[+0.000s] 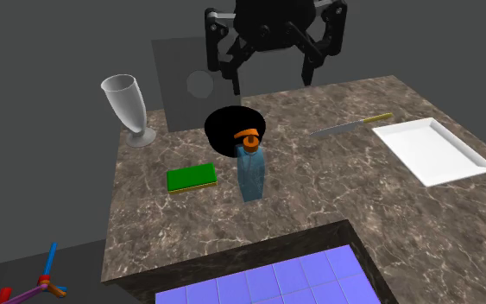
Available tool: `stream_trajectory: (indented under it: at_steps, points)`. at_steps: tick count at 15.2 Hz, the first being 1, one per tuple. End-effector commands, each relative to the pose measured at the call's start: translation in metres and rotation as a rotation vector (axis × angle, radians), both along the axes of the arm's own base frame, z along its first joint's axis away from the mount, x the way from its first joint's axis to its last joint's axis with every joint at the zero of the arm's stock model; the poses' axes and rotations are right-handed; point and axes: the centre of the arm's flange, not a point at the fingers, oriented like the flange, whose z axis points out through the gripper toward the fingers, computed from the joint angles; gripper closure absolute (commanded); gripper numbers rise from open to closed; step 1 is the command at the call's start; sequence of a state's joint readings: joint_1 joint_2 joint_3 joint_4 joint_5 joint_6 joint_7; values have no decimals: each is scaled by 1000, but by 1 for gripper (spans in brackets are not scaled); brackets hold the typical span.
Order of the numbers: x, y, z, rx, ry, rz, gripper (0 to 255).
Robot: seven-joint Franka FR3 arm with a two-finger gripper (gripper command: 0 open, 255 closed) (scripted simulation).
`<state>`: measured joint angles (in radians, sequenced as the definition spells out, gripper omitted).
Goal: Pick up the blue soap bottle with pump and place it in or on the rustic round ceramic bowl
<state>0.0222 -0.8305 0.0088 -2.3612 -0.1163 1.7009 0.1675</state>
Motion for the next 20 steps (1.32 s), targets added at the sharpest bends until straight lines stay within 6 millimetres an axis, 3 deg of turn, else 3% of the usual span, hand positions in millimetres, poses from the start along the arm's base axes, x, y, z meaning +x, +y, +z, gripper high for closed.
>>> stream_trajectory:
  at_steps: [1,17,20]
  points:
    - [0,0,0,0,0,0,0]
    - [66,-37,-198,167,-43,98,0]
    - [72,-37,-219,176,-46,103,0]
